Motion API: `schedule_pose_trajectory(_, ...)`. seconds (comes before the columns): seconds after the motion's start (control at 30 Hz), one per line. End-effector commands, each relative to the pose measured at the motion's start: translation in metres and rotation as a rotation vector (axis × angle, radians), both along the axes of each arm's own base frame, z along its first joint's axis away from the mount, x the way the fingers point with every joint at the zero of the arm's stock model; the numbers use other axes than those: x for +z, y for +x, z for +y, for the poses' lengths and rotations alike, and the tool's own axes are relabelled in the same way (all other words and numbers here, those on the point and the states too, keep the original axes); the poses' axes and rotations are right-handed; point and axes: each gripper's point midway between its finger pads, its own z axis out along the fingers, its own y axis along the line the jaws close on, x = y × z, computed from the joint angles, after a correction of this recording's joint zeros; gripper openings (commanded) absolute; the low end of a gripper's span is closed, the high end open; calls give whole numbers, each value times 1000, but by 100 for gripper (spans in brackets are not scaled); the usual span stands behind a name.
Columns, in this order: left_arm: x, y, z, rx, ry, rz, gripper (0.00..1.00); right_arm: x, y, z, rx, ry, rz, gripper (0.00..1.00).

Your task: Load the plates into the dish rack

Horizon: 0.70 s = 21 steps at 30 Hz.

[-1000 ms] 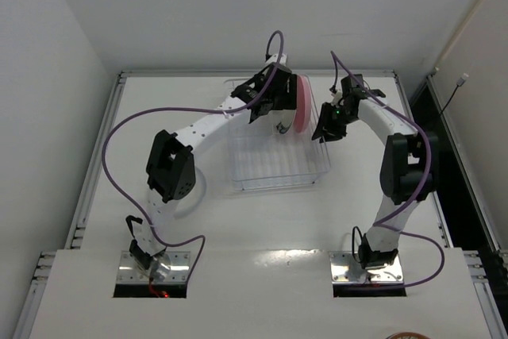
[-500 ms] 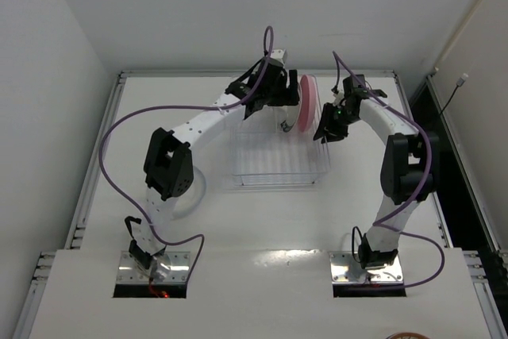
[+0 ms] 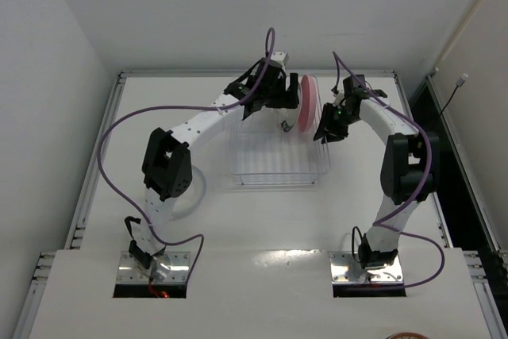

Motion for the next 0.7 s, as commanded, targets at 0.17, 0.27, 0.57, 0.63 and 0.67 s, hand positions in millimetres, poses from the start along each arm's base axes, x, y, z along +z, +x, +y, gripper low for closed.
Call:
schedule_pose_trajectory(0.17, 45, -36, -4, -106, 16, -72, 79, 30, 11, 27, 53, 115, -107, 31)
schedule_pose_trajectory(0.27, 57, -40, 1, -114, 16, -100, 81, 30, 11, 27, 53, 115, -107, 31)
schedule_pose_trajectory(0.57, 90, -50, 17, -113, -11, -170, 84, 30, 11, 27, 53, 115, -107, 31)
schedule_pose_trajectory(0.63, 88, -51, 24, -104, -5, -164, 85, 30, 11, 27, 53, 115, -107, 31)
schedule_pose_trajectory(0.67, 92, -54, 27, -108, -2, -174, 85, 30, 11, 27, 53, 115, -107, 31)
